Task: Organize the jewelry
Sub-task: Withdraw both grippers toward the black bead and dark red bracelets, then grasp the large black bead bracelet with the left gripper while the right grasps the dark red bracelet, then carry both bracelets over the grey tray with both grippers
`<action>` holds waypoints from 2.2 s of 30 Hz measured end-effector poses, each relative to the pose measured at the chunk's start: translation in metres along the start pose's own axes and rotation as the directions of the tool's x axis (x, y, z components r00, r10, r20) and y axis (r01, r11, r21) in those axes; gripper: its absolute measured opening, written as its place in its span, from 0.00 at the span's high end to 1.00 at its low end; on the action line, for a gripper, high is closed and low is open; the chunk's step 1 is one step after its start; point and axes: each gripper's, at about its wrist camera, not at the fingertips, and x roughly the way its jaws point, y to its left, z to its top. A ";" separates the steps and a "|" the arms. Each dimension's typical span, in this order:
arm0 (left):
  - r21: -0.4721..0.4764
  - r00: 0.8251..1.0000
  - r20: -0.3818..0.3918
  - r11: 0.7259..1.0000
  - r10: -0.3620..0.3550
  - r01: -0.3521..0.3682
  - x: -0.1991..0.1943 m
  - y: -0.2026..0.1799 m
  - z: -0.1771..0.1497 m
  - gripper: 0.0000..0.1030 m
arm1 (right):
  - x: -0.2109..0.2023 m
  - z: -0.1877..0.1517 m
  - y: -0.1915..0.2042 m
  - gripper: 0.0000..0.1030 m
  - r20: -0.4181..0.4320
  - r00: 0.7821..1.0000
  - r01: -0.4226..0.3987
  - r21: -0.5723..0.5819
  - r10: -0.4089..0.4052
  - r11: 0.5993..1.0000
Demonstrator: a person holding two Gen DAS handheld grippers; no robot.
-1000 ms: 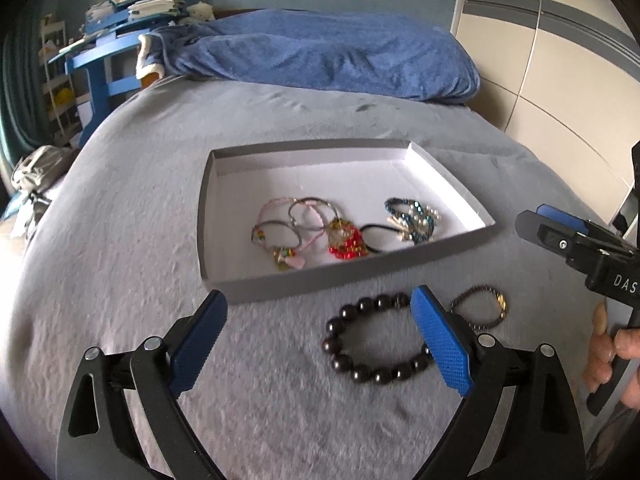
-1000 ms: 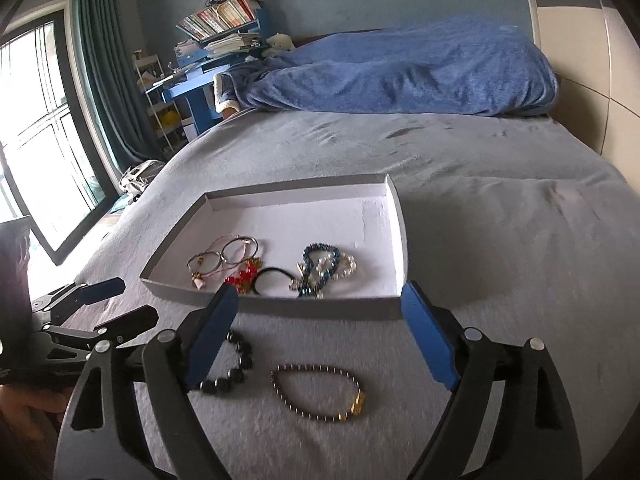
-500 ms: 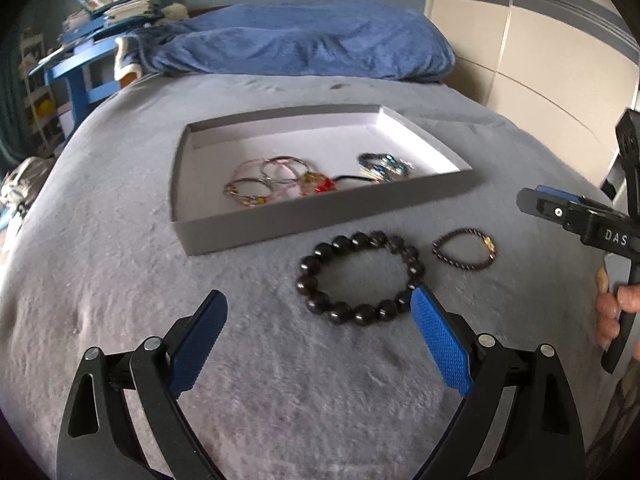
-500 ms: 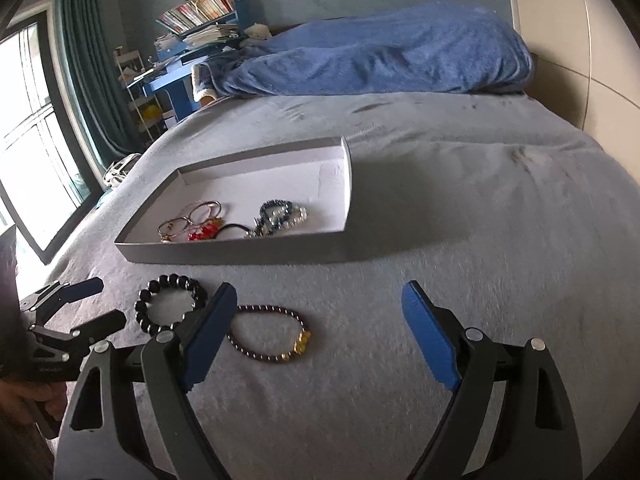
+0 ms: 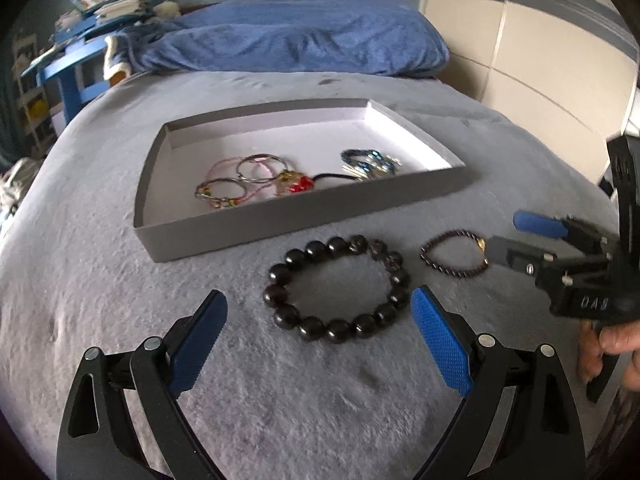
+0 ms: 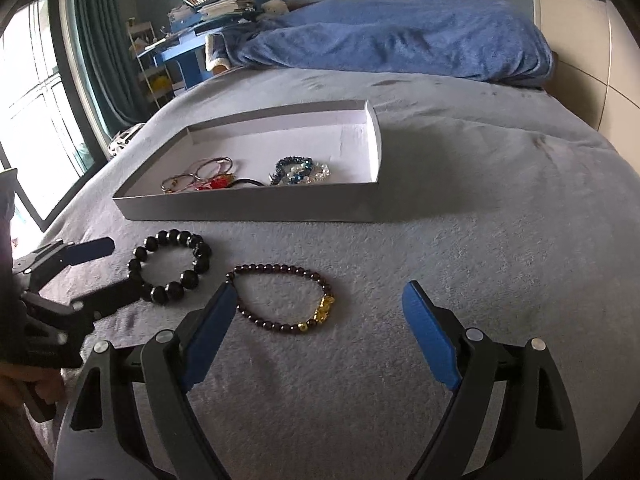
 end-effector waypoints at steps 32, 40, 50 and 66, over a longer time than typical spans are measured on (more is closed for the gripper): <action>-0.057 0.994 -0.098 0.996 0.056 -0.062 0.030 0.013 0.002 0.42 | 0.027 -0.007 0.018 0.86 -0.107 0.994 -0.033 -0.092 0.023 0.995; -0.030 0.994 -0.101 0.998 0.050 -0.053 0.027 0.009 0.002 0.67 | 0.027 -0.006 0.015 0.88 -0.105 0.993 -0.055 -0.068 0.048 0.996; -0.055 0.998 -0.050 0.998 -0.031 0.028 0.007 0.013 0.007 0.86 | 0.017 0.004 0.005 0.93 -0.060 0.994 -0.092 0.009 0.092 0.996; -0.040 0.993 0.066 0.994 -0.102 0.105 -0.027 0.001 0.031 0.86 | -0.006 0.023 0.018 0.93 0.025 0.991 -0.133 -0.002 0.133 0.991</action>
